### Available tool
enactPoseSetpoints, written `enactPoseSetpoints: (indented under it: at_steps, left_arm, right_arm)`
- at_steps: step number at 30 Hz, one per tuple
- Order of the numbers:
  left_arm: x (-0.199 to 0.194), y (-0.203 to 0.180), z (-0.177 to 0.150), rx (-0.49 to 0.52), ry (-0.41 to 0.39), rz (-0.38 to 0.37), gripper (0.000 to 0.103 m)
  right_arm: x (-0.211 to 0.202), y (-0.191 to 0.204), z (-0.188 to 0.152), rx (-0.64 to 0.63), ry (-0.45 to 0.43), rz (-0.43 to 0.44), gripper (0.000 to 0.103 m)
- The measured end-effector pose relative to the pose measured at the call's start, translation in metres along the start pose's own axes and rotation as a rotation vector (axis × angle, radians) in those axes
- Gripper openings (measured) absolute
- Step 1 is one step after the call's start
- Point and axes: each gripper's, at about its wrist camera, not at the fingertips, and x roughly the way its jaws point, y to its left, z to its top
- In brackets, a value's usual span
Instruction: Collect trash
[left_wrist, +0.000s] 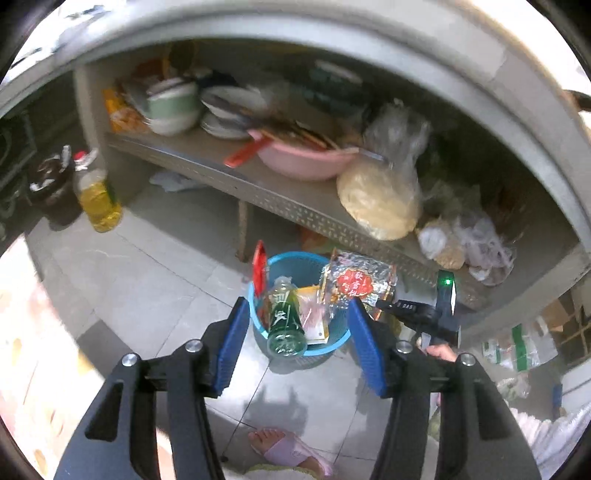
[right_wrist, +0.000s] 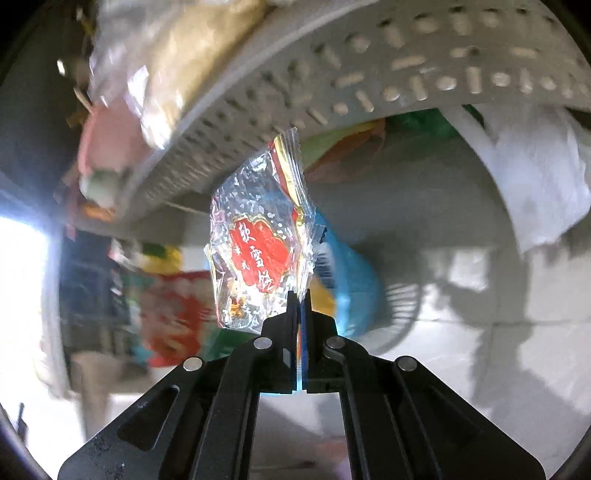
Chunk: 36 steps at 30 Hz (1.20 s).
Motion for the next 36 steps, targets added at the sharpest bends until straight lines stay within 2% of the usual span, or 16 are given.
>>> enactPoseSetpoints:
  at_steps: [2,5,8,10,12,14,16,21,25,27,31,35,36]
  left_arm:
    - [-0.022,0.008,-0.014,-0.033,-0.034,0.002,0.055]
    - [-0.057,0.019,-0.036,-0.090,-0.085,0.009,0.057]
    - [-0.084,0.027,-0.059,-0.142,-0.130,0.038,0.059]
    - [-0.098,0.031,-0.073,-0.171,-0.149,0.056,0.060]
    - [-0.110,0.035,-0.086,-0.197,-0.160,0.062,0.060]
    - [-0.123,0.039,-0.097,-0.216,-0.173,0.075,0.061]
    - [-0.132,0.041,-0.106,-0.225,-0.189,0.094,0.062]
    - [-0.148,0.044,-0.123,-0.256,-0.218,0.116,0.063]
    - [-0.164,0.040,-0.139,-0.277,-0.262,0.159,0.068]
    - [-0.174,0.036,-0.150,-0.296,-0.279,0.188,0.073]
    - [-0.192,0.031,-0.175,-0.365,-0.331,0.252,0.086]
    - [-0.210,0.026,-0.203,-0.459,-0.389,0.389,0.096]
    - [-0.214,0.025,-0.208,-0.476,-0.399,0.416,0.097]
  right_arm:
    - [0.005,0.005,-0.002,0.014,0.026,0.033,0.000]
    - [0.025,0.014,-0.001,0.015,0.075,0.034,0.000]
    - [0.051,0.018,-0.003,0.020,0.121,-0.010,0.012]
    - [0.070,0.014,-0.002,0.002,0.148,-0.104,0.043]
    - [0.074,0.011,-0.004,-0.027,0.148,-0.206,0.048]
    - [0.072,0.010,-0.005,-0.046,0.144,-0.235,0.049]
    - [0.063,0.011,-0.007,-0.076,0.125,-0.266,0.053]
    - [0.036,0.021,-0.012,-0.148,0.102,-0.301,0.053]
    - [0.005,0.041,-0.030,-0.268,0.090,-0.317,0.055]
    - [-0.017,0.058,-0.045,-0.362,0.097,-0.304,0.055]
    - [-0.060,0.103,-0.083,-0.560,0.089,-0.251,0.064]
    - [-0.107,0.160,-0.128,-0.787,0.066,-0.152,0.074]
    - [-0.117,0.170,-0.138,-0.834,0.053,-0.128,0.079]
